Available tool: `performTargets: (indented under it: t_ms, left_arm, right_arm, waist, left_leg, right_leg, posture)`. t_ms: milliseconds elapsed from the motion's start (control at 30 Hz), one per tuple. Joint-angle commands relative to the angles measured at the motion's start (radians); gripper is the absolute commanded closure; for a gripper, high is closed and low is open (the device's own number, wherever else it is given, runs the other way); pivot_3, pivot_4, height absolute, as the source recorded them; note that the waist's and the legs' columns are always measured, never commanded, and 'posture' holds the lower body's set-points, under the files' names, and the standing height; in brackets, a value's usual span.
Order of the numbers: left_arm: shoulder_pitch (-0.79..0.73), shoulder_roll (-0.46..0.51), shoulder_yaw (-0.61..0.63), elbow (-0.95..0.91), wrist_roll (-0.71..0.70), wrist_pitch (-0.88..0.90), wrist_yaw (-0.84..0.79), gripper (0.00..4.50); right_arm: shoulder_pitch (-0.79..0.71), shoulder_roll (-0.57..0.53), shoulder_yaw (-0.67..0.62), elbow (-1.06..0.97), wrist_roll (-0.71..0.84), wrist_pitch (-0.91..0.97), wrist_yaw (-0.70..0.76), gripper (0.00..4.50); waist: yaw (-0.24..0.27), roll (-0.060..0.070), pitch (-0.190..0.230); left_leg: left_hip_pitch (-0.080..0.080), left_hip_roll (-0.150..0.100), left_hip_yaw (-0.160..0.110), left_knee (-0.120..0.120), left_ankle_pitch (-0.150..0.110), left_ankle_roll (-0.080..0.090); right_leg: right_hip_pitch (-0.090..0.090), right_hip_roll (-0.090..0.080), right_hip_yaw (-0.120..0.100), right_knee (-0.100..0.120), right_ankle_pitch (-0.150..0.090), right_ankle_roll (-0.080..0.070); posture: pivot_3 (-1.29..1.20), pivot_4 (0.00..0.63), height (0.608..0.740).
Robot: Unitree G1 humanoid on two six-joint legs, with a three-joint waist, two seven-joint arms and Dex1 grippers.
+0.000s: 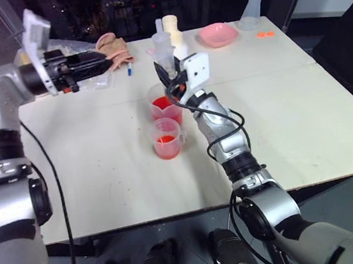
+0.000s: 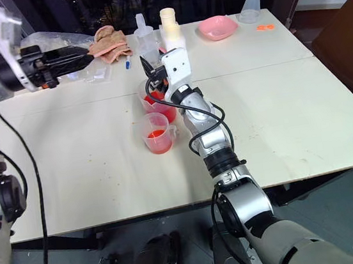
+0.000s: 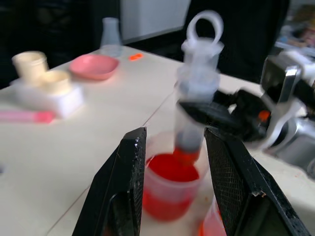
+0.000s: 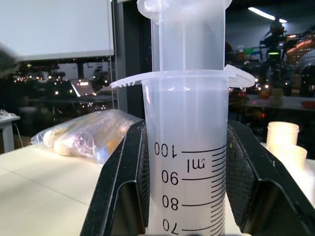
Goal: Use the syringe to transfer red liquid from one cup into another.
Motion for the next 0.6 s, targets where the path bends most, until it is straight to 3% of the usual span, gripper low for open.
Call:
performTargets:
  t_ms: [33, 300, 467, 600]
  left_arm:
    - [0.003, -0.008, 0.027, -0.058, -0.031, -0.008, 0.028, 2.53]
    - [0.008, -0.058, 0.017, -0.06, -0.048, -0.035, 0.052, 2.53]
    - [-0.028, -0.099, -0.003, 0.021, -0.022, -0.088, 0.048, 2.53]
    - [-0.072, -0.123, -0.014, 0.073, -0.017, -0.114, 0.038, 2.53]
  right_arm:
    - [-0.026, 0.01, 0.014, -0.127, 0.016, 0.039, 0.006, 3.11]
    - [0.007, -0.009, 0.028, -0.434, 0.102, 0.267, 0.045, 3.11]
    - [0.07, -0.068, 0.04, -0.693, 0.208, 0.48, 0.097, 3.11]
    - [0.116, -0.087, 0.058, -0.78, 0.249, 0.541, 0.119, 3.11]
  waist:
    - [0.003, 0.0, 0.0]
    - [0.0, 0.0, 0.0]
    - [-0.001, 0.0, 0.0]
    - [-0.001, 0.0, 0.0]
  left_leg:
    - [0.0, 0.0, 0.0, 0.0, 0.0, 0.0]
    - [0.0, 0.0, 0.0, 0.0, 0.0, 0.0]
    - [0.0, 0.0, 0.0, 0.0, 0.0, 0.0]
    - [0.0, 0.0, 0.0, 0.0, 0.0, 0.0]
  right_leg:
    - [0.0, 0.0, 0.0, 0.0, 0.0, 0.0]
    - [0.0, 0.0, 0.0, 0.0, 0.0, 0.0]
    - [0.0, 0.0, -0.001, 0.0, 0.0, 0.0]
    - [0.0, -0.001, -0.001, 0.0, 0.0, 0.0]
  posture:
    - [0.0, 0.15, 0.74]
    - [0.0, 0.15, 0.74]
    - [0.0, 0.15, 0.74]
    - [0.0, 0.15, 0.74]
